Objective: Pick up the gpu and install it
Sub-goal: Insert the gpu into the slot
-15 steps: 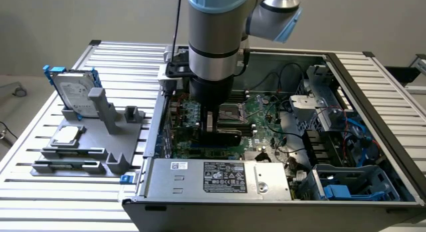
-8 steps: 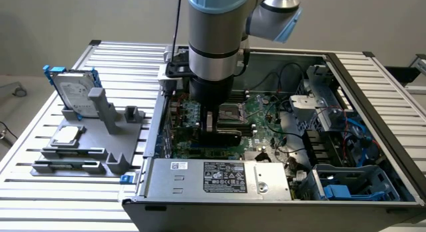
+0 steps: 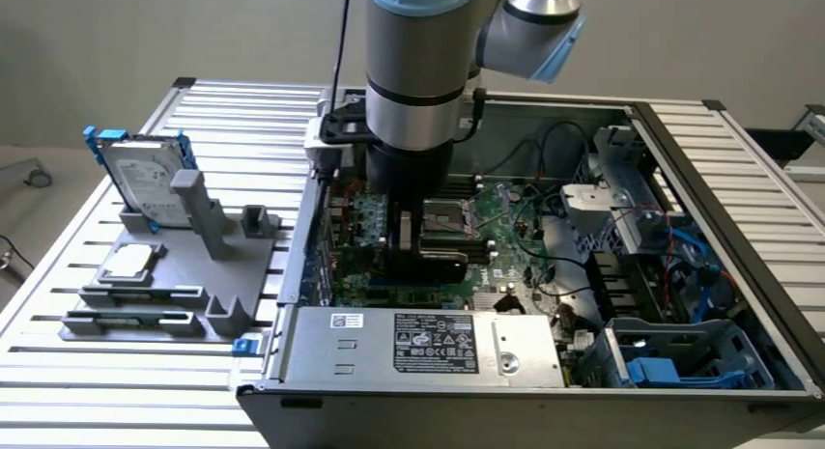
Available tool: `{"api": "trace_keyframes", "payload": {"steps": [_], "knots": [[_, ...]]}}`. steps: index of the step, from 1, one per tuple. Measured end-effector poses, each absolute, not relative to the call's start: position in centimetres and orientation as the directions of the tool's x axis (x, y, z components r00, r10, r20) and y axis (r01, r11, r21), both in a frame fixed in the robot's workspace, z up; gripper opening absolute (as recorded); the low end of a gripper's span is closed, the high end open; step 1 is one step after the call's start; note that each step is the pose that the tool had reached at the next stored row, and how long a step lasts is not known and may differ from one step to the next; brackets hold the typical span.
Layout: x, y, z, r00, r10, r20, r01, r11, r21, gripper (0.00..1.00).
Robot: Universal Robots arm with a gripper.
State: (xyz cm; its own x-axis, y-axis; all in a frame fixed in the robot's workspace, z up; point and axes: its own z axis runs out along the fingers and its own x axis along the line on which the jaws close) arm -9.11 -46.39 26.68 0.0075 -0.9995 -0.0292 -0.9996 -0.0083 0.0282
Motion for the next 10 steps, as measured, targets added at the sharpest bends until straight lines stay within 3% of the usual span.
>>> {"api": "trace_keyframes", "payload": {"steps": [10], "knots": [[-9.0, -46.4, 29.8, 0.007, -1.0, -0.031, -0.999, -0.008, 0.04, 0.4]]}}
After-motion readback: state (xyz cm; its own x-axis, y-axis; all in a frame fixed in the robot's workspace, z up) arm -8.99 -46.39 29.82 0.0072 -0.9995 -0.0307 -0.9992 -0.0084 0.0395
